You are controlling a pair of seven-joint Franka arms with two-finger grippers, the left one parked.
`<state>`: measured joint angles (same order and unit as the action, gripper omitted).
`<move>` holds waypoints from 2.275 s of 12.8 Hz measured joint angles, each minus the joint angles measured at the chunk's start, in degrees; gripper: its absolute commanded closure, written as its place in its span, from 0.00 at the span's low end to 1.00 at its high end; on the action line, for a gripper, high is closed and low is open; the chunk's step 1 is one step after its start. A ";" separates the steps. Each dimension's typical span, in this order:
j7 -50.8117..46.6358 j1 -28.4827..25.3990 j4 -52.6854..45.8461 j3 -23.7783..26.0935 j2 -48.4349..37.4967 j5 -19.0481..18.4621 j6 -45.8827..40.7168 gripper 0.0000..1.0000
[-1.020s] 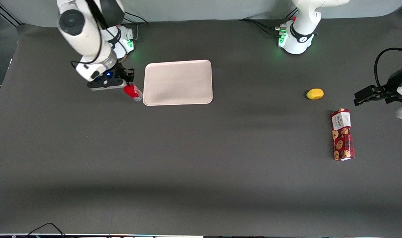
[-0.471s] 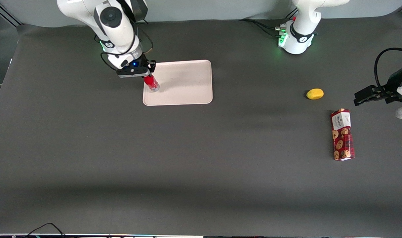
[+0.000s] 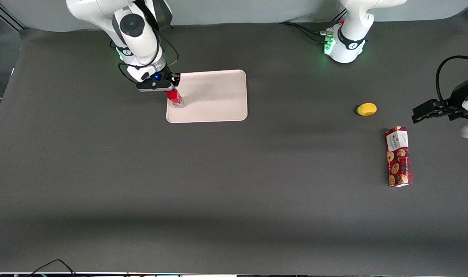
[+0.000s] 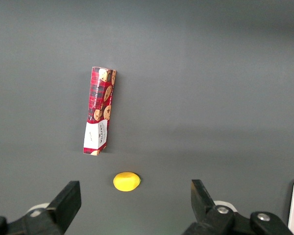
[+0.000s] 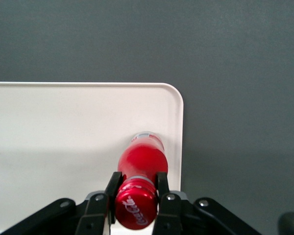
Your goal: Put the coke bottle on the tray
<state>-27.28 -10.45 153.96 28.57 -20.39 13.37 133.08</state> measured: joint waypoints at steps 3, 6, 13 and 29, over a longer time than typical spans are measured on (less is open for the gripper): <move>0.00 0.29 0.10 -0.01 1.34 0.04 1.29 0.26; 0.00 0.41 0.08 -0.04 1.70 0.04 1.88 0.00; 0.42 1.40 -2.74 -3.59 -0.07 0.04 1.00 0.00; 21.80 3.13 -58.79 -34.69 22.90 -10.39 -32.00 0.00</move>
<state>-5.47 -7.32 95.17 -6.12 2.50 2.98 101.08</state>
